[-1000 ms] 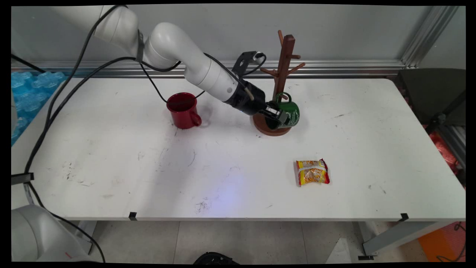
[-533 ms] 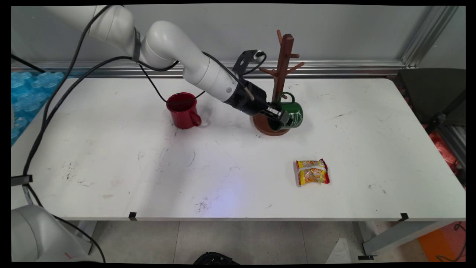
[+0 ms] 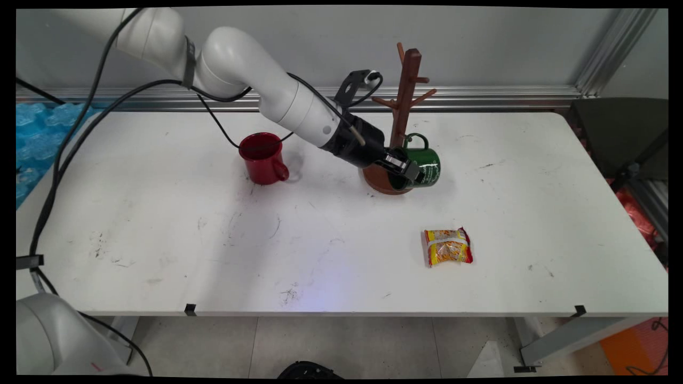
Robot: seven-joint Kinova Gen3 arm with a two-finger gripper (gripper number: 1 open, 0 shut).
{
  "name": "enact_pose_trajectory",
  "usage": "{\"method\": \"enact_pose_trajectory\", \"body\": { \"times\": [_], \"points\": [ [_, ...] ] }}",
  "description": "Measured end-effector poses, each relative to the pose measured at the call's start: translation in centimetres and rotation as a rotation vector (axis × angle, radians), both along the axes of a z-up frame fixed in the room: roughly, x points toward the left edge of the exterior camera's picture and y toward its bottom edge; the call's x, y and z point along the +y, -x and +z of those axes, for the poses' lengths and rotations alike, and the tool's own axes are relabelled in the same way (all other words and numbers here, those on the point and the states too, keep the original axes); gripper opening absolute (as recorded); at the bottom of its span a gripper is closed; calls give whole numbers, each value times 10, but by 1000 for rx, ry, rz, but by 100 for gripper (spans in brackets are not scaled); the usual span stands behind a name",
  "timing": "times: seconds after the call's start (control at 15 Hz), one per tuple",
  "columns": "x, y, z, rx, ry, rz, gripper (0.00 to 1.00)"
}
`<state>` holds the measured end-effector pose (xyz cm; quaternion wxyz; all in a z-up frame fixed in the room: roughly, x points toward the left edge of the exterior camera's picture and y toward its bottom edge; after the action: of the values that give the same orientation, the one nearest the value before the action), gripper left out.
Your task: Place the picked object on the table
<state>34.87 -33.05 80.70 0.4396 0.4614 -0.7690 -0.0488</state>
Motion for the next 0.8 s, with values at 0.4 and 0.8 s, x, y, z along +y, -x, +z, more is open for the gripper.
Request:
{"method": "enact_pose_trajectory", "body": {
  "times": [0.4, 0.8],
  "points": [
    [14, 1, 7, 8, 3, -25, 0],
    [31, -10, 18, -24, 32, -80, 0]
  ]
}}
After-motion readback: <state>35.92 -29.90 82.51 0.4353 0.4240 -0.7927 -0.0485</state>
